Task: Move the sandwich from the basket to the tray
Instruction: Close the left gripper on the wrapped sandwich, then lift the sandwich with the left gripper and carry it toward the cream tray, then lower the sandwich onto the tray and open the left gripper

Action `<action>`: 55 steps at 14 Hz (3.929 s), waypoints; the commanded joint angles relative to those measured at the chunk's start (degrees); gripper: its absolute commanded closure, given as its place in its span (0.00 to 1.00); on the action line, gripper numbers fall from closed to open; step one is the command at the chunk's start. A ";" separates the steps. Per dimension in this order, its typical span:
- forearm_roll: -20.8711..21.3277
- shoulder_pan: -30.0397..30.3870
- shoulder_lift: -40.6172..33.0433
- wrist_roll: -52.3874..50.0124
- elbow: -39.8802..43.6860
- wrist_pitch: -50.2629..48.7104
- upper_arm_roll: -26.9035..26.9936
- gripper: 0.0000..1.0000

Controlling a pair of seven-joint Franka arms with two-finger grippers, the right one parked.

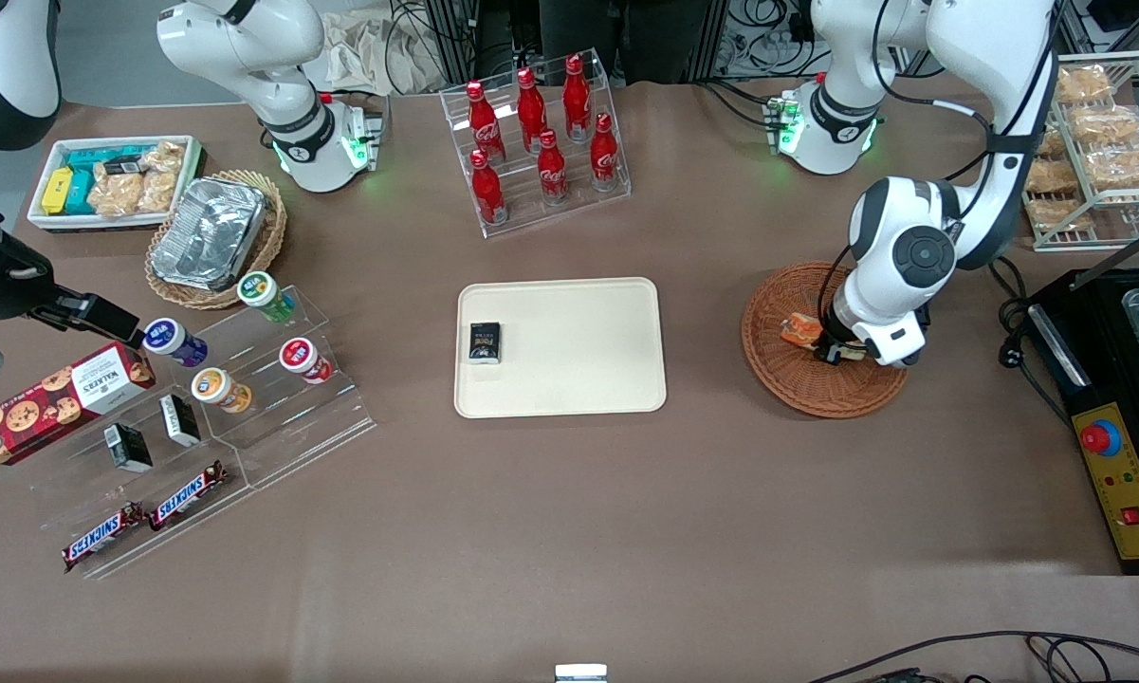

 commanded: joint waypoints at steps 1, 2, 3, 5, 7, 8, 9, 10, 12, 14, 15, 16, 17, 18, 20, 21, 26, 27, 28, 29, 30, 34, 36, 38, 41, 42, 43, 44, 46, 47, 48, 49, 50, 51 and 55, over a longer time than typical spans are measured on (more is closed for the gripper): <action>0.83 -0.68 -5.96 1.44 1.09 -5.32 0.19 1.00; 0.74 -0.76 -7.55 5.12 2.32 -8.31 0.10 1.00; 0.65 -0.94 -8.52 7.33 3.98 -10.78 0.01 1.00; 0.74 -1.73 -8.79 7.88 9.16 -15.52 -1.56 1.00; 0.74 -1.82 -8.71 10.93 18.37 -25.86 -2.79 1.00; 0.48 -1.82 -8.62 13.91 23.03 -31.75 -2.89 1.00; 0.21 -1.91 -8.44 15.42 26.81 -35.72 -3.15 1.00; -0.05 -2.08 -8.44 15.61 29.38 -37.67 -3.93 1.00; -0.23 -2.08 -8.79 17.44 30.28 -37.96 -6.82 1.00; -0.05 -2.08 -8.36 19.04 30.28 -37.00 -12.52 1.00; 0.38 -2.17 -7.92 19.74 30.19 -34.82 -15.95 1.00; 0.65 -2.26 -7.65 20.79 29.50 -30.62 -18.33 1.00; 0.91 -3.74 -7.04 21.06 28.79 -27.79 -19.66 1.00; 1.09 -6.10 -6.60 21.06 28.61 -26.46 -19.67 1.00; 2.05 -8.40 -4.94 21.06 28.44 -25.48 -19.76 1.00; 2.14 -9.63 -3.88 21.15 27.65 -23.65 -19.76 1.00; 3.37 -13.76 -1.59 23.44 10.64 0.91 -19.76 1.00; 4.85 -14.47 -0.89 23.44 6.85 6.63 -19.76 1.00; 6.00 -14.82 0.08 23.35 4.20 10.78 -19.76 1.00; 6.88 -14.91 1.39 23.43 3.05 12.56 -19.76 1.00; 8.81 -14.91 2.62 23.44 2.51 12.84 -19.76 1.00; 15.06 -14.21 5.88 23.61 1.90 14.15 -19.76 1.00; 18.48 -14.30 7.20 23.44 1.02 18.09 -19.67 1.00; 20.85 -14.47 9.04 23.44 1.54 20.31 -19.59 1.00; 24.73 -14.30 10.89 23.35 1.63 22.77 -19.24 1.00; 24.73 -14.21 11.07 23.35 1.80 22.86 -19.23 1.00; 24.82 -14.12 11.77 23.35 2.67 22.86 -19.23 0.64; 24.82 -14.12 12.56 23.43 3.55 22.86 -19.23 0.01; 24.82 -14.04 12.48 23.43 4.17 22.77 -19.23 0.00; 24.73 -14.38 12.48 23.17 5.39 22.60 -19.15 0.00; 24.73 -14.30 12.22 22.82 6.63 22.34 -19.15 0.00; 24.73 -13.95 11.43 22.47 7.25 22.16 -19.06 0.00; 24.56 -14.03 9.07 22.29 7.34 21.46 -18.28 0.00; 23.95 -14.03 6.09 22.29 7.43 17.80 -17.40 0.00; 23.24 -10.79 -1.66 23.17 12.25 3.37 -18.18 0.00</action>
